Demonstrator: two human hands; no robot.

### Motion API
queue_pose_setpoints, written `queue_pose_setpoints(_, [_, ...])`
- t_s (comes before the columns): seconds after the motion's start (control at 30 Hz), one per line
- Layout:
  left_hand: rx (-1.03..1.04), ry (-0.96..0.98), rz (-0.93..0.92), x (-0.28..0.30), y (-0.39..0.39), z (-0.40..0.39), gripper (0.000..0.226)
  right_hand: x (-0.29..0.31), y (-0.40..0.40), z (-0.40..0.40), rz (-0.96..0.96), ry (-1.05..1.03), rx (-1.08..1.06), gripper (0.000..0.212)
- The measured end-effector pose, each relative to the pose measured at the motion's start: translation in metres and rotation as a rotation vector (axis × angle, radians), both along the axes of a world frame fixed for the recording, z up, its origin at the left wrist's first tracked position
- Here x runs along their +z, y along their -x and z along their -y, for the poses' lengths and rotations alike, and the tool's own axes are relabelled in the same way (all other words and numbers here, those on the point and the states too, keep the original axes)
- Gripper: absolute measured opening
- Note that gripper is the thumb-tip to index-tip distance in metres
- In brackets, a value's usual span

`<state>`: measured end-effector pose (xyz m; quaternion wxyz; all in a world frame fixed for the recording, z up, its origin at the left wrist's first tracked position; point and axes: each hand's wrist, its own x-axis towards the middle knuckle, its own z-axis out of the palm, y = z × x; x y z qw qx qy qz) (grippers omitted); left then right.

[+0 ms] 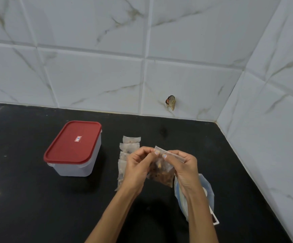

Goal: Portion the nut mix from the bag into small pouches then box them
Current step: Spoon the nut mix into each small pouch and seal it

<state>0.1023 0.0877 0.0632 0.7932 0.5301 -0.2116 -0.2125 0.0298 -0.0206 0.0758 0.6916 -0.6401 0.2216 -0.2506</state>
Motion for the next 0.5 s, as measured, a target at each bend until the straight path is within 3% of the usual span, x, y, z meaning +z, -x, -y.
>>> queue_pose_setpoints(0.17, [-0.006,-0.028,0.016,-0.0023,-0.0016,-0.0002,0.013,0.0009,-0.001,-0.0025,-0.001,0.053,-0.011,0.015])
queue_pose_setpoints(0.3, [-0.014,-0.065,0.002,-0.0034,-0.0026,-0.001,0.007,0.0004,-0.0017,-0.0028,-0.013,0.05,-0.004,0.009])
queue_pose_setpoints(0.5, [0.053,-0.086,0.05,0.0006,-0.0003,-0.0014,0.022,-0.005,-0.0004,0.0,0.008,0.02,0.011,0.007])
